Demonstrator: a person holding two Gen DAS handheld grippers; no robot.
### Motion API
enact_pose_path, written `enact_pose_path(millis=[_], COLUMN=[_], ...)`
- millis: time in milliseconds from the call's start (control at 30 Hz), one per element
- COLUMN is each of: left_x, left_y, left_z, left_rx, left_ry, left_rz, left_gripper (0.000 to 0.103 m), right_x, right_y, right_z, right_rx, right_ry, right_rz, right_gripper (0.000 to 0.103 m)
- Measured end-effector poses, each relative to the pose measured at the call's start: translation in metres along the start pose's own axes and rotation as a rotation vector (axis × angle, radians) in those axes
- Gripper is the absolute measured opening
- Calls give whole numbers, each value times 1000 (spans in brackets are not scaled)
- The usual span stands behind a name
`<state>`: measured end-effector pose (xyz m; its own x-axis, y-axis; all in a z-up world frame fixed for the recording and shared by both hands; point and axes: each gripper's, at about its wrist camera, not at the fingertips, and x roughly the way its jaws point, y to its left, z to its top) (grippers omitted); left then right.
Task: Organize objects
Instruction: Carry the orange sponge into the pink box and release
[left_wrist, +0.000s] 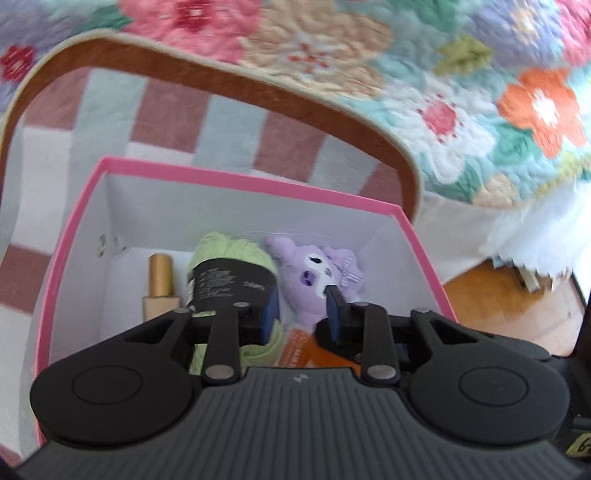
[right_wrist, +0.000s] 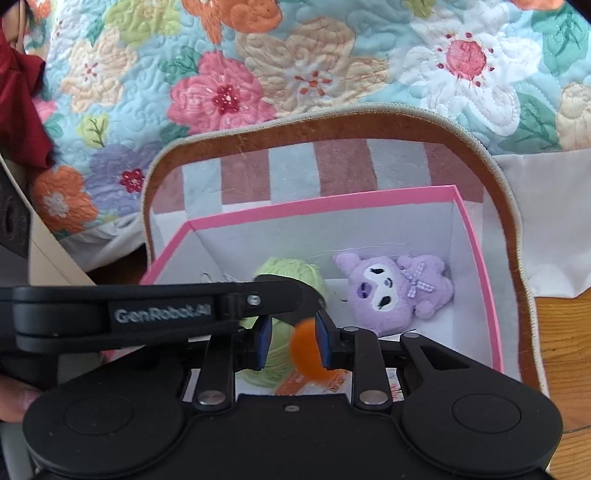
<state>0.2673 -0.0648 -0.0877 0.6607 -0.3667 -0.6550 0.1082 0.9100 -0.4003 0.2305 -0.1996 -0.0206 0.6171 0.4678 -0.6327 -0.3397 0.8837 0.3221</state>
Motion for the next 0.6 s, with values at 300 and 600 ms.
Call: enact_pose_path(millis=[300,600], left_x=[-42,-86], left_y=[-13,-26], left_z=[-8,-6], left_rx=[54,28], left_ry=[16,108], left_rz=[72,67], left_gripper=[40,42], right_x=[-29,-85], right_y=[2,-6], right_z=[-4,4], right_rx=[-59,-6], right_ry=[24,29], right_rz=[-88,-116], right_gripper=[33,34])
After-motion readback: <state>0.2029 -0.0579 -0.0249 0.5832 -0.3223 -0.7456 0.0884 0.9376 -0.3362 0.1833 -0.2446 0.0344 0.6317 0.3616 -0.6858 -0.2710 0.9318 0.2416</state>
